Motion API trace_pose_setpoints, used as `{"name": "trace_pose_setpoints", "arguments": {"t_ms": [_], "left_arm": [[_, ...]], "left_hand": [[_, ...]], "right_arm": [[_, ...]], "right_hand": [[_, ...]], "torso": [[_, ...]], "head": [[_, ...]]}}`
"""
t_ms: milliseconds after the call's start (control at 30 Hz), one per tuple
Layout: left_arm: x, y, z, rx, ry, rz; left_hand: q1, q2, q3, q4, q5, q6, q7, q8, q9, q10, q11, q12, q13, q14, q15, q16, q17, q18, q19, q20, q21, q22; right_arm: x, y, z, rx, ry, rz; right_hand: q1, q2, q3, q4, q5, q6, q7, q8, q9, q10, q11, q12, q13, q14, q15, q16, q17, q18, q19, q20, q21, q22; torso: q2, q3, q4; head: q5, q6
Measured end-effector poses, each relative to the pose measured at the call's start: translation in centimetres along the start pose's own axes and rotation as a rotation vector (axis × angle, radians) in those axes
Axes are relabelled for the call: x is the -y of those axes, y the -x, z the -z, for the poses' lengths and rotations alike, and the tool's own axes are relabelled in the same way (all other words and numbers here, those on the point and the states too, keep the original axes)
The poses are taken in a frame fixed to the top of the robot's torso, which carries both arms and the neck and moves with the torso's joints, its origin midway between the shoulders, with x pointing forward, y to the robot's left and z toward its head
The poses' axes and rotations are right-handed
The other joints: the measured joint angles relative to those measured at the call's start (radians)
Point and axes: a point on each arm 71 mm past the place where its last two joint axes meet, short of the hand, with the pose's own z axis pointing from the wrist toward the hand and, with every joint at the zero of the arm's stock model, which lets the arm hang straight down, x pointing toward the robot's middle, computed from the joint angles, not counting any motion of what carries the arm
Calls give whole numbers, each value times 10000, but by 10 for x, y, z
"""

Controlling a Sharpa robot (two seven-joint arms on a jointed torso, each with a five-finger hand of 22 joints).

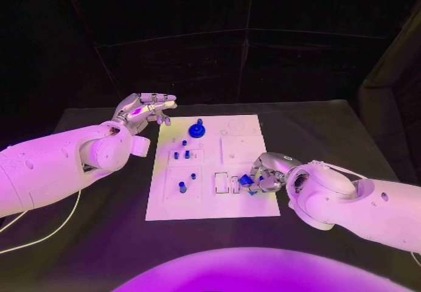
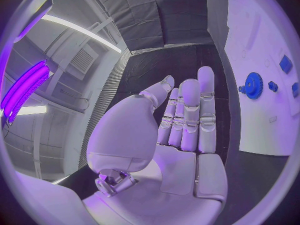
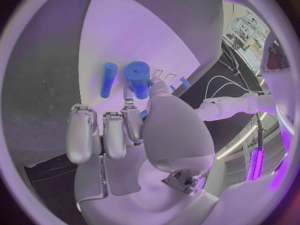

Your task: Assemble the parts on the task board

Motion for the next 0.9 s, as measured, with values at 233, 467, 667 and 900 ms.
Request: {"name": "trace_pose_setpoints", "arguments": {"t_ms": [233, 467, 667, 900], "left_arm": [[0, 0, 0, -8, 5, 5], [0, -1, 0, -20, 8, 11], [0, -1, 0, -28, 11, 15], [0, -2, 0, -50, 14, 23]], "left_hand": [[0, 0, 0, 0, 0, 0, 0, 0, 0, 0, 0, 0, 0, 0, 0, 0, 0, 0, 0, 0, 0, 1], [0, 0, 0, 0, 0, 0, 0, 0, 0, 0, 0, 0, 0, 0, 0, 0, 0, 0, 0, 0, 0, 1], [0, 0, 0, 0, 0, 0, 0, 0, 0, 0, 0, 0, 0, 0, 0, 0, 0, 0, 0, 0, 0, 2], [0, 0, 0, 0, 0, 0, 0, 0, 0, 0, 0, 0, 0, 0, 0, 0, 0, 0, 0, 0, 0, 2]], "right_arm": [[-5, 4, 8, 333, 209, -1331], [-9, 6, 10, 576, 394, -2128], [-18, 1, 2, 371, 473, -2322], [-31, -8, -7, -87, 484, -2376]], "right_hand": [[26, 25, 0, 0, 188, 0, -1, 0, 0, 0, 1, 0, -1, 7, -7, 0, -1, 0, 0, 0, 39, 22], [24, 27, -44, 44, 289, 32, 30, -5, 0, -1, 1, 0, -1, 7, -6, 39, -1, 0, -1, 0, 39, 38], [-92, 143, -214, 160, 216, 67, 61, -7, 91, 0, -1, -40, 0, 7, -6, 39, -2, 0, 37, -37, 39, 50], [-273, 322, -292, 238, 211, 170, 121, 128, 148, 87, -87, -40, 12, -8, -97, 38, -2, 1, -1, -74, 91, 104]], "torso": [[-2, -10, 0], [9, -9, 10], [10, -15, 11], [11, -21, 23]], "head": [[-27, 54], [-8, 65], [37, 61], [49, 73]]}}
